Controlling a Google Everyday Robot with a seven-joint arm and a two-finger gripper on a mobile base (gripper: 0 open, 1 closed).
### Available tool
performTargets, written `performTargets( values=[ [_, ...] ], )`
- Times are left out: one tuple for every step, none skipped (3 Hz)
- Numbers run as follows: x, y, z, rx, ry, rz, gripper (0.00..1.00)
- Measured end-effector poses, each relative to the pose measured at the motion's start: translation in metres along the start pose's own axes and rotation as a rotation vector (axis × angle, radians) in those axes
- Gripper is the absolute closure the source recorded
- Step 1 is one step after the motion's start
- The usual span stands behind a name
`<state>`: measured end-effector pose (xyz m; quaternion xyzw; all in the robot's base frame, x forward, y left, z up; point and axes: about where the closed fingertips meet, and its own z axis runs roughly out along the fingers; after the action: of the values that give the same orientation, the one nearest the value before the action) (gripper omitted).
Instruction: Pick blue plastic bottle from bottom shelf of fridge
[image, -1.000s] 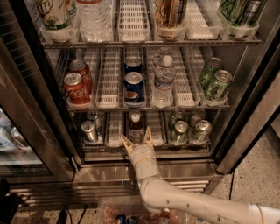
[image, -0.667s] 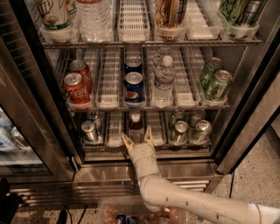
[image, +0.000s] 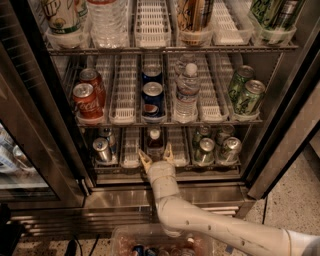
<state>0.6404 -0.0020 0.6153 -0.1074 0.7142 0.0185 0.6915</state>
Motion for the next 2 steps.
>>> performTargets(
  values=[
    [0.0031,0.0022,0.0060,-0.003,0.009,0.015,0.47],
    [0.0049,0.0045,0.0121,-0.010,0.017,0.031,0.71]
  ],
)
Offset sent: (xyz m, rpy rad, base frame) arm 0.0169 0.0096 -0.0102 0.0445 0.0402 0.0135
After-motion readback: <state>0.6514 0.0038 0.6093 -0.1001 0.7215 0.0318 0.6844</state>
